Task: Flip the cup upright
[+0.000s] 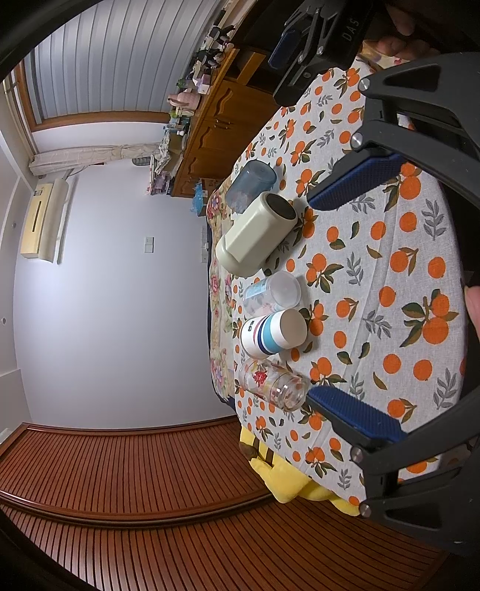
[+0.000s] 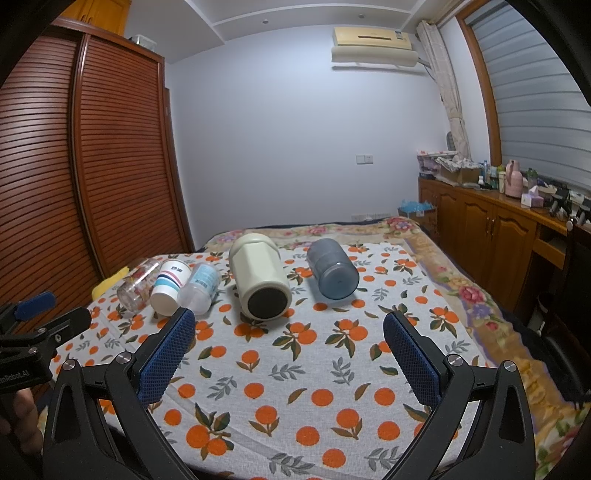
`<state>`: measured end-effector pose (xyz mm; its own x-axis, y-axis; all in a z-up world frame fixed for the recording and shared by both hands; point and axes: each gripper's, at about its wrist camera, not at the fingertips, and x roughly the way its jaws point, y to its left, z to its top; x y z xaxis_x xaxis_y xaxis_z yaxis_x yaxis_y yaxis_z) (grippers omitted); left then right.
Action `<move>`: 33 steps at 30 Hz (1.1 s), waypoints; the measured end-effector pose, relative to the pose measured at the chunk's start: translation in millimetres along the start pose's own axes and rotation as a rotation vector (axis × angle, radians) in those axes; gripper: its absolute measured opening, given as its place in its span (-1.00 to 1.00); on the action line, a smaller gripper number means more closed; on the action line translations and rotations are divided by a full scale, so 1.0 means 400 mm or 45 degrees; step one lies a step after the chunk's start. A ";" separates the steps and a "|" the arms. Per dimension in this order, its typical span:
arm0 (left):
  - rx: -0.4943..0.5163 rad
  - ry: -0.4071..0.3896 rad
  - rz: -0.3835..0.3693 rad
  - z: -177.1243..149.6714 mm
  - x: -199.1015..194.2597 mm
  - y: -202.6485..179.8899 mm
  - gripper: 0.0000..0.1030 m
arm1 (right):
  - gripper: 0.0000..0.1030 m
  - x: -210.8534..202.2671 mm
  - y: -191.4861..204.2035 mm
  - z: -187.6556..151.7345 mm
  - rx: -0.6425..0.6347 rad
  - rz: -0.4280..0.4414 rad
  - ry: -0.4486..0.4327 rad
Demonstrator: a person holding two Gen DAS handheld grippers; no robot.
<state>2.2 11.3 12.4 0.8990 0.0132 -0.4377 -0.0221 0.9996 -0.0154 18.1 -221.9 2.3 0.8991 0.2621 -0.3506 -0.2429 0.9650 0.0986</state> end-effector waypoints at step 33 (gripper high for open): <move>0.018 0.057 -0.060 0.005 0.069 0.000 0.88 | 1.00 0.040 -0.021 0.031 0.026 0.008 0.026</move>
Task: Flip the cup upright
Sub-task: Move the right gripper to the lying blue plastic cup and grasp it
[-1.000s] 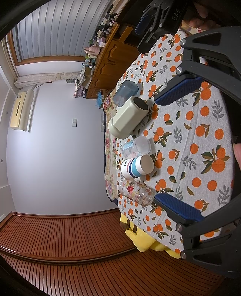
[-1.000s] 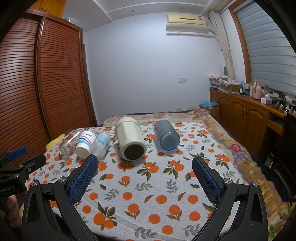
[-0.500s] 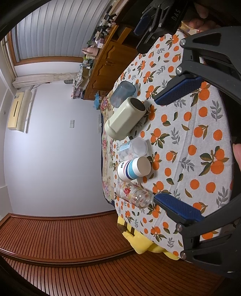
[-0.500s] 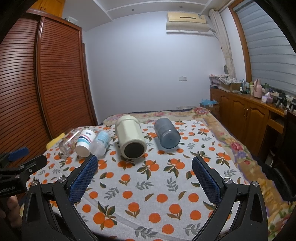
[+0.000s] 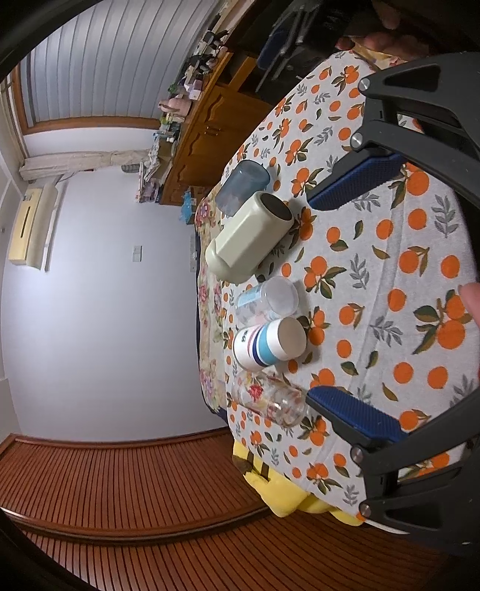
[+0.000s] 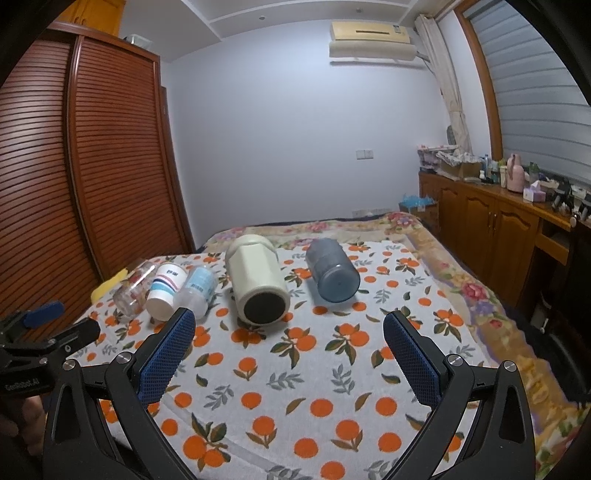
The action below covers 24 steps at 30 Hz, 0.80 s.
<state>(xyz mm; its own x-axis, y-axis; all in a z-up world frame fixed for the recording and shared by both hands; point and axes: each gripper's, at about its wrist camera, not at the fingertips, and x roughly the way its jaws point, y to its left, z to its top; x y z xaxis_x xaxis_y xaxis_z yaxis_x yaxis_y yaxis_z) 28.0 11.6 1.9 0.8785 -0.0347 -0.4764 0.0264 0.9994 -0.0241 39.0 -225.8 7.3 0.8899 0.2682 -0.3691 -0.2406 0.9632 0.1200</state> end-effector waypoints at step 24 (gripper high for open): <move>0.060 0.032 -0.165 0.141 0.180 -0.016 0.81 | 0.77 0.288 -0.109 0.187 -0.073 0.074 0.297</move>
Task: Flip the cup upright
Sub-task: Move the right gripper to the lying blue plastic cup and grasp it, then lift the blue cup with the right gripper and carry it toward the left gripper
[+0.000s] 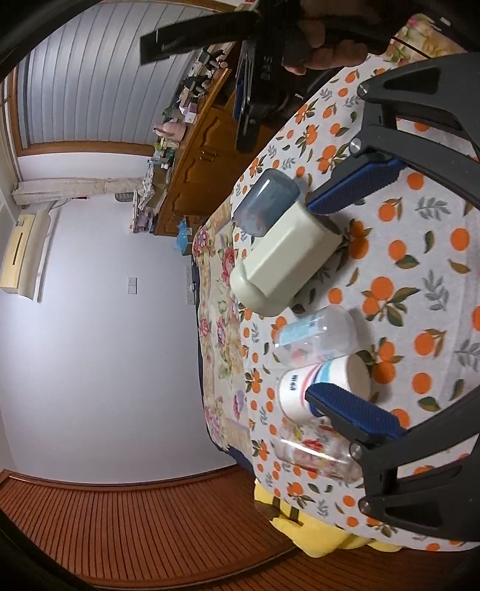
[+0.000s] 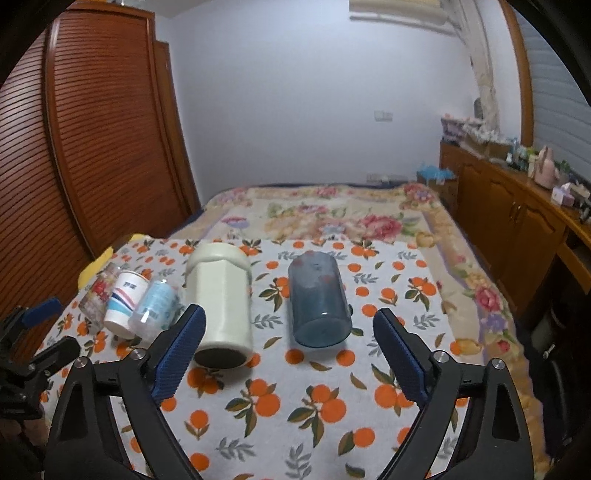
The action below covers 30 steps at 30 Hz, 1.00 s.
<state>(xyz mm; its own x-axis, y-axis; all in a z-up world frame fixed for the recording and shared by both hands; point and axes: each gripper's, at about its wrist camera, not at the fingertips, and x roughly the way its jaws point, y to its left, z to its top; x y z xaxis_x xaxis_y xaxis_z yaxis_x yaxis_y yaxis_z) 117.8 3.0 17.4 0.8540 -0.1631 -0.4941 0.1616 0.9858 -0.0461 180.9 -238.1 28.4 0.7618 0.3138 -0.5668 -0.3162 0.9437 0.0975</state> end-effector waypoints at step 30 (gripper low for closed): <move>0.108 0.064 -0.067 0.065 0.141 0.027 0.78 | 0.31 0.419 -0.057 0.047 -0.128 -0.001 0.597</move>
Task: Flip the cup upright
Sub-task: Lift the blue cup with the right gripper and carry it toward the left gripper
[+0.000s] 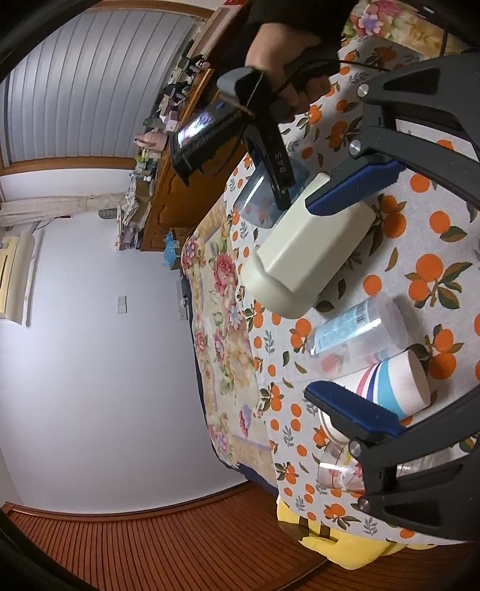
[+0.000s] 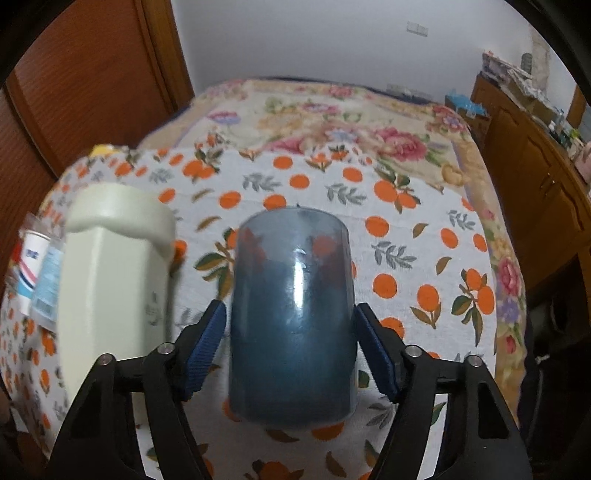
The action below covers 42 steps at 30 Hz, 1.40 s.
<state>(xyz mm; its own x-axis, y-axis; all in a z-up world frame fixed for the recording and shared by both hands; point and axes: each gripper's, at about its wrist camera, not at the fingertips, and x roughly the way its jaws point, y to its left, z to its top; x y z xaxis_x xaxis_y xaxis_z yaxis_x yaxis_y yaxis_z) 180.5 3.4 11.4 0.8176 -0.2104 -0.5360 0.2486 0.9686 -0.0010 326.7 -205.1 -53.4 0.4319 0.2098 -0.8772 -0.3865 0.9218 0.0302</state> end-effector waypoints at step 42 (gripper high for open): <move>-0.144 0.064 0.047 -0.163 -0.180 0.071 0.78 | 0.30 -0.187 0.397 -0.311 -0.243 0.299 -0.033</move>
<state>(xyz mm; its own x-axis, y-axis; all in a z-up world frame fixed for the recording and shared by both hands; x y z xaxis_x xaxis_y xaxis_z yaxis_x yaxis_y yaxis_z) 94.7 54.6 -5.1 0.7972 -0.1704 -0.5792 0.1568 0.9849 -0.0740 131.7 -114.8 -42.5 0.3319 0.4207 -0.8443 -0.6237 0.7693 0.1382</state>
